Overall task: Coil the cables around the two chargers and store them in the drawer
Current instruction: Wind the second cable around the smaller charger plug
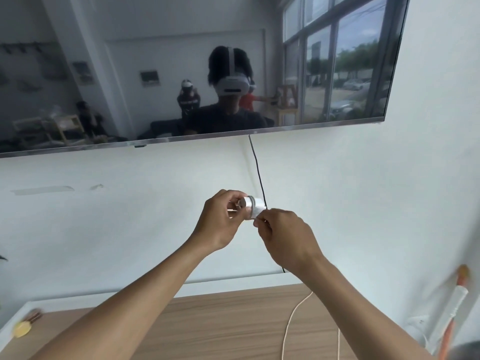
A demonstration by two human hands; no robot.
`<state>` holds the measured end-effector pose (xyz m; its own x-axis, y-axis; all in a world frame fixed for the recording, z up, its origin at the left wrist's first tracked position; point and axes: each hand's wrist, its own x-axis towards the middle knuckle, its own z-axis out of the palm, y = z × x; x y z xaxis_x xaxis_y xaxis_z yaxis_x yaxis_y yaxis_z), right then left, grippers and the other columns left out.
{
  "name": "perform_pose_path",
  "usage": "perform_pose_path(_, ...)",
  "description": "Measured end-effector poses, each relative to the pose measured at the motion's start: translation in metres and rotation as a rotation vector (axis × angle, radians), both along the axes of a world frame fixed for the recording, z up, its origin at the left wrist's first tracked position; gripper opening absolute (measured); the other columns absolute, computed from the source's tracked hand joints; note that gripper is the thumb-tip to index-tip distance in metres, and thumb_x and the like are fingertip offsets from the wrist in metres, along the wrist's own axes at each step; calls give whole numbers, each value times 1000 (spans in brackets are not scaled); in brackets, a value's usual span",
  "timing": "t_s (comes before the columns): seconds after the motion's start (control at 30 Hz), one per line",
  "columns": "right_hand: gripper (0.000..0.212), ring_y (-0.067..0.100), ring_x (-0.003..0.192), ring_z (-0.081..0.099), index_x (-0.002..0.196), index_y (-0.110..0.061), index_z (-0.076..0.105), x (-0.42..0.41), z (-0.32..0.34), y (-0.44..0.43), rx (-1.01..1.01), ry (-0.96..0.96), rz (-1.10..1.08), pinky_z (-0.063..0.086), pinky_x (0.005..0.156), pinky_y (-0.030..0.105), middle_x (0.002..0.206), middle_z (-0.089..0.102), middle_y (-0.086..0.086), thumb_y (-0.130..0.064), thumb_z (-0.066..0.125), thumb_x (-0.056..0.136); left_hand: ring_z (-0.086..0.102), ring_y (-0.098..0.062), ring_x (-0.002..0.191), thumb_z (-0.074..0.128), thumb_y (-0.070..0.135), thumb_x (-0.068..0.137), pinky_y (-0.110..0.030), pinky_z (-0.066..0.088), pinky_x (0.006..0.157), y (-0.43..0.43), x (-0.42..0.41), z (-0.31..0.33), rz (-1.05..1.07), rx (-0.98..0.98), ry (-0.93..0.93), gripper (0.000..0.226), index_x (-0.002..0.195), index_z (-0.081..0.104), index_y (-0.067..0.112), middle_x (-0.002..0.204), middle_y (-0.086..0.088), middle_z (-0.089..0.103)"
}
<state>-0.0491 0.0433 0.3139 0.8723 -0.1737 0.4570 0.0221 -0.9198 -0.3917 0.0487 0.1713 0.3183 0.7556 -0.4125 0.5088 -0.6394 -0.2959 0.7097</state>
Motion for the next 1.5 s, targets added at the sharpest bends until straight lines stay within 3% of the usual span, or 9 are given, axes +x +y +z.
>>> perform_pose_path(0.37, 15, 18, 74, 58, 88, -30, 67, 1, 9, -32, -140, -90, 65, 43, 60, 30, 90, 63, -12, -23, 54, 92, 63, -10, 92, 67, 12, 87, -26, 52, 82, 10, -7, -13, -221, 184, -27, 21, 105, 70, 22, 97, 1, 64)
perform_pose_path(0.53, 12, 3, 66, 54, 75, -35, 69, 11, 6, -46, 219, 19, 200, 48, 69, 31, 82, 67, -17, -28, 67, 85, 65, -15, 97, 68, 11, 86, -37, 54, 88, 16, -4, -18, -314, 157, 170, 21, 105, 72, 22, 99, 2, 70)
perform_pose_path(0.67, 18, 1, 51, 46, 71, -31, 71, 14, 0, -48, 417, 71, 324, 38, 56, 16, 71, 68, -14, -21, 70, 85, 64, -20, 86, 66, 7, 88, -29, 53, 80, 20, -7, -17, -433, 126, 301, 19, 106, 71, 8, 97, -4, 73)
perform_pose_path(0.93, 27, 1, 53, 50, 71, -15, 67, 15, -21, -44, 827, 74, 464, 40, 56, 15, 61, 63, -10, -8, 55, 95, 67, -27, 90, 66, 13, 87, -30, 53, 76, 17, -9, -21, -562, -125, 617, 35, 115, 63, -8, 104, -19, 69)
perform_pose_path(1.07, 29, -2, 37, 42, 80, -3, 59, 14, -33, -37, 1069, 59, 400, 32, 41, 8, 46, 56, -11, 13, 40, 94, 62, -33, 93, 61, 14, 83, -30, 55, 76, 10, -14, -27, -547, -234, 736, 39, 114, 63, -10, 105, -21, 67)
perform_pose_path(1.13, 29, 1, 40, 38, 79, -2, 62, 15, -44, -34, 983, 6, 337, 31, 44, 13, 49, 55, -11, 13, 40, 91, 65, -29, 92, 59, 15, 83, -29, 56, 77, 6, -15, -26, -546, -297, 768, 39, 113, 63, -10, 104, -20, 69)
perform_pose_path(1.23, 31, 11, 46, 36, 67, -16, 61, 15, -60, -33, 813, -61, 224, 31, 47, 21, 52, 54, -11, -14, 51, 97, 67, -24, 94, 59, 18, 84, -28, 56, 79, 0, -12, -22, -489, -372, 780, 38, 111, 64, -9, 102, -19, 70)
perform_pose_path(1.33, 29, 6, 43, 41, 71, -30, 61, 12, -64, -24, 619, -82, 165, 31, 46, 13, 55, 56, -11, -22, 52, 97, 67, -28, 93, 59, 15, 91, -29, 57, 80, -5, -7, -26, -361, -386, 747, 29, 106, 67, -7, 101, -21, 70)
perform_pose_path(1.5, 21, 3, 54, 53, 94, -17, 68, 9, -62, -17, 388, 75, 107, 39, 53, 15, 68, 61, -8, -20, 47, 97, 72, -22, 78, 66, 17, 90, -36, 56, 87, -8, 0, -39, -29, -221, 501, 14, 100, 69, 8, 95, -10, 72)
